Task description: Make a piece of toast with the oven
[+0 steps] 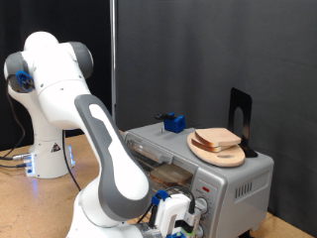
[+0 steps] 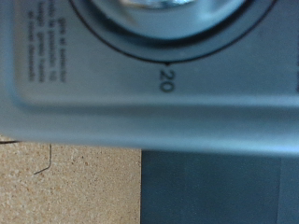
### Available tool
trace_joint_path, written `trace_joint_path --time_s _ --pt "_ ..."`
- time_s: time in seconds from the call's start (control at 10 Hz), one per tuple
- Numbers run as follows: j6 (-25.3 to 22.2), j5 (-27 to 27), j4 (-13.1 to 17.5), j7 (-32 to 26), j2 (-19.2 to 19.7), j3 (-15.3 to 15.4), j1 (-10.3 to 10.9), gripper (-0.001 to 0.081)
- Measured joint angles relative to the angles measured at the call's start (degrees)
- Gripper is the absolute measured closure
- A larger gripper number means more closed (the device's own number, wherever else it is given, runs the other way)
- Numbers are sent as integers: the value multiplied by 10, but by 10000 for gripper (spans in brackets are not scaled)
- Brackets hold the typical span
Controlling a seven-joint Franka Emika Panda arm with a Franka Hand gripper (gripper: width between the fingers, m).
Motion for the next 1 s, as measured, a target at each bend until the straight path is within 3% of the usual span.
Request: trace_joint_path --time_s 0.3,0.5,0.6,0.7,0.8,0.9,1.0 --pt "-1 5 -9 -15 -8 2 -2 10" --pt "-1 5 -18 -16 -19 2 -5 376" --pt "-1 5 -22 -16 -22 2 -6 376" --pt "-1 6 -28 -16 -27 2 -7 578" --pt "4 6 -33 -16 -30 1 -7 578" --pt "5 10 -36 -16 -31 1 -8 709" --pt "6 14 -38 -18 -31 1 -8 709"
